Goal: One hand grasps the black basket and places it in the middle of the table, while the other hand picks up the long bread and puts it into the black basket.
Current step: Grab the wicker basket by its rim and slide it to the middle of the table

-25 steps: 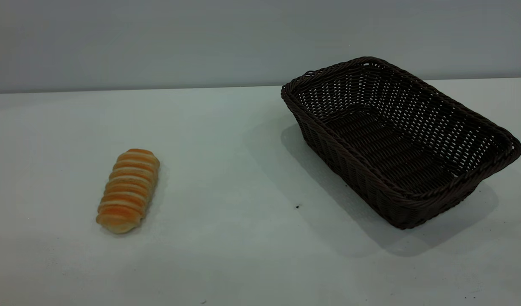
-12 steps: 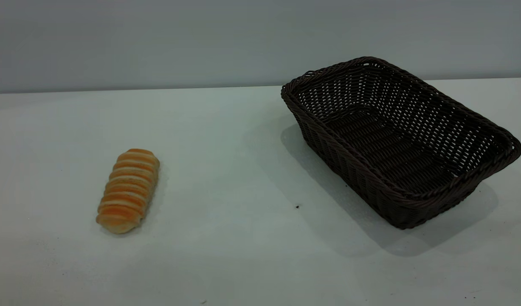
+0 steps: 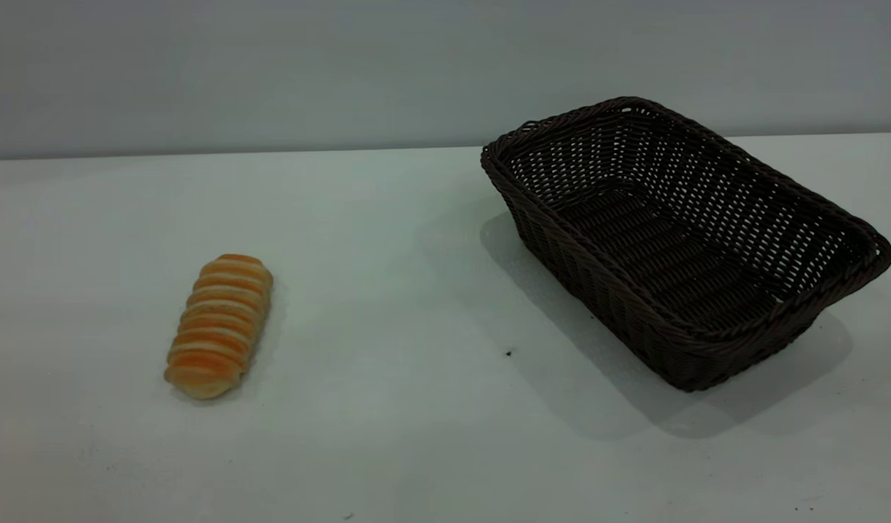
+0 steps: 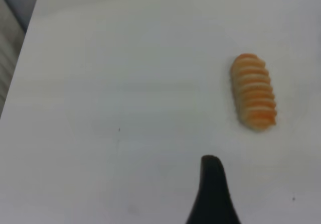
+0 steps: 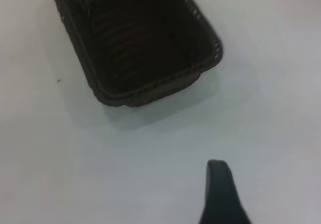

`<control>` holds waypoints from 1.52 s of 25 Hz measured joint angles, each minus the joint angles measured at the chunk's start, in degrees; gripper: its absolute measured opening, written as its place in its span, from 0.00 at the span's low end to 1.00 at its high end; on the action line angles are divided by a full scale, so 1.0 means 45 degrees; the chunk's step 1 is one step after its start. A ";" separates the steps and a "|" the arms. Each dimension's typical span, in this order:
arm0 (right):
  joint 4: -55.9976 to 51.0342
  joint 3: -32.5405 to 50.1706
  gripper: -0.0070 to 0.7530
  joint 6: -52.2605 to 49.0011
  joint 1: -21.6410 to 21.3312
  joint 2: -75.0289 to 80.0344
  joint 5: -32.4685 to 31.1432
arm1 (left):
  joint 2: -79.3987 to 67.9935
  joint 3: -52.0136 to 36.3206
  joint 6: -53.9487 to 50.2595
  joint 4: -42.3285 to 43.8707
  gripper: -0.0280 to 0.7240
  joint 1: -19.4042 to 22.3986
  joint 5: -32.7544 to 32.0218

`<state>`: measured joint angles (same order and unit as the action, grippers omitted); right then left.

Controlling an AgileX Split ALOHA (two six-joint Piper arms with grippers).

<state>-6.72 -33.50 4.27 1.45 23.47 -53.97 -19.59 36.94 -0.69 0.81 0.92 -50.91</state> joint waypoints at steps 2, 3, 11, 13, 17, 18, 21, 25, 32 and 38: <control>-0.0475 0.0000 0.69 0.0271 0.0000 0.1435 0.0695 | -0.1224 0.0342 0.0153 -0.0181 0.81 0.0000 0.0517; -0.0745 -0.0014 0.69 0.0534 0.0000 0.2061 0.1022 | -0.1801 0.0488 0.0339 -0.0181 0.81 0.0000 0.0753; -0.5293 -0.0654 0.69 0.3438 0.0000 0.8653 0.3237 | -0.4836 0.0912 0.1477 -0.0442 0.81 0.0000 0.1724; -0.6502 -0.0901 0.69 0.3589 0.0000 1.0470 0.3567 | -0.5246 0.0912 0.1516 -0.0468 0.81 0.0000 0.1889; -0.8098 -0.1283 0.69 0.3111 0.0000 1.3445 0.4499 | -0.5431 0.0912 0.1519 -0.0468 0.81 0.0000 0.1975; -0.8373 -0.1392 0.69 0.2752 0.0000 1.3977 0.4756 | -0.5431 0.0912 0.1531 -0.0468 0.81 0.0000 0.1975; -0.9046 -0.1727 0.69 0.1791 0.0000 1.5558 0.5595 | -0.5417 0.0912 0.1545 -0.0468 0.81 0.0000 0.1986; -1.0037 -0.2026 0.69 0.1376 0.0000 1.6986 0.6247 | -0.5417 0.0912 0.1545 -0.0468 0.81 0.0000 0.2170; -1.3349 -0.2124 0.69 0.2158 0.0000 1.9091 0.8021 | -0.5417 0.0912 0.1556 -0.0707 0.81 0.0000 0.2489; -1.5201 -0.2907 0.52 0.3182 0.0000 2.0661 0.8277 | -0.5417 0.0912 0.1542 -0.0793 0.81 0.0000 0.2534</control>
<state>-75.12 -46.58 18.59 1.45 116.44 -16.72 -43.97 41.05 6.25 -2.76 0.92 -39.51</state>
